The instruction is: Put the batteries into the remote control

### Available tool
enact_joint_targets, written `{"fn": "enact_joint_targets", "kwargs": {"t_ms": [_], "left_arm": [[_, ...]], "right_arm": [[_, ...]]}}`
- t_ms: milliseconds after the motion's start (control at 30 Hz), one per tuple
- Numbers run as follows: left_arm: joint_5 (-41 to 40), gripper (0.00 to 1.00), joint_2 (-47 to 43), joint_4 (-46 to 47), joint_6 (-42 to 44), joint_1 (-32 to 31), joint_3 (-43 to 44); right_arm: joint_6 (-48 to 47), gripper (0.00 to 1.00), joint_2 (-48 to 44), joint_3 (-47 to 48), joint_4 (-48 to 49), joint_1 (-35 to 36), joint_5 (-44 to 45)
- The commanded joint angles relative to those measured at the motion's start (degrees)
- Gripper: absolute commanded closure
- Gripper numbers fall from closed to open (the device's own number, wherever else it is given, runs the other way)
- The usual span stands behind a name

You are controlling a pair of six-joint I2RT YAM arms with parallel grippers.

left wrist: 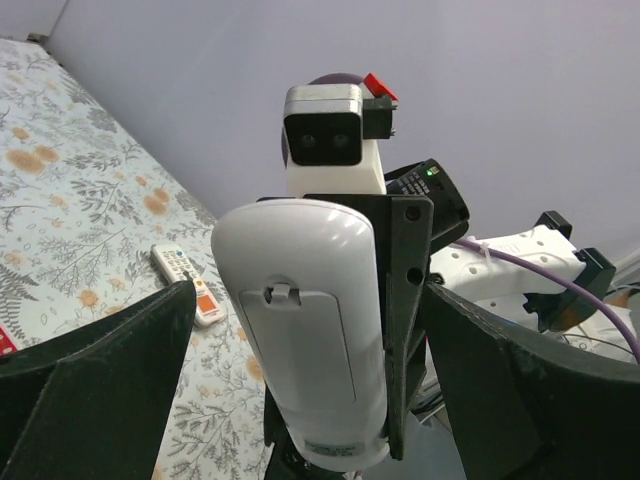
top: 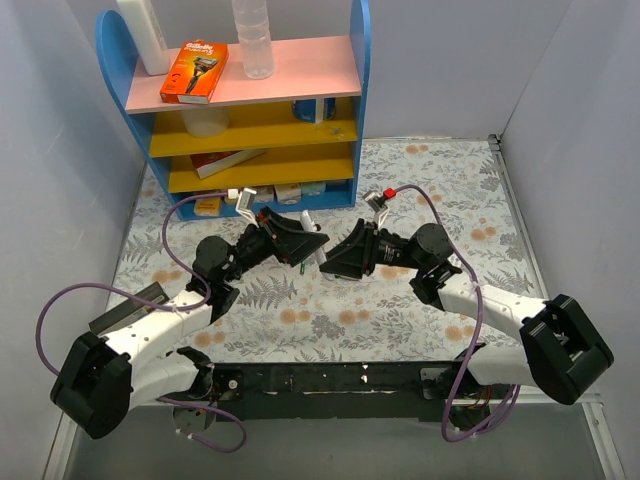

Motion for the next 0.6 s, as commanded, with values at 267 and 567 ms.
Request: {"fn": "enact_joint_targets", "kwargs": {"t_ms": [267, 567], "left_arm": [[2.15, 0.53, -0.94, 5.5, -3.97, -0.39, -2.12], [-5.92, 0.95, -6.03, -16.62, 8.12, -0.3, 2.09]], "right_arm": [[3.0, 0.78, 1.16, 1.61, 8.82, 1.51, -0.31], [-15.09, 0.17, -5.33, 8.18, -24.81, 1.95, 5.66]]}}
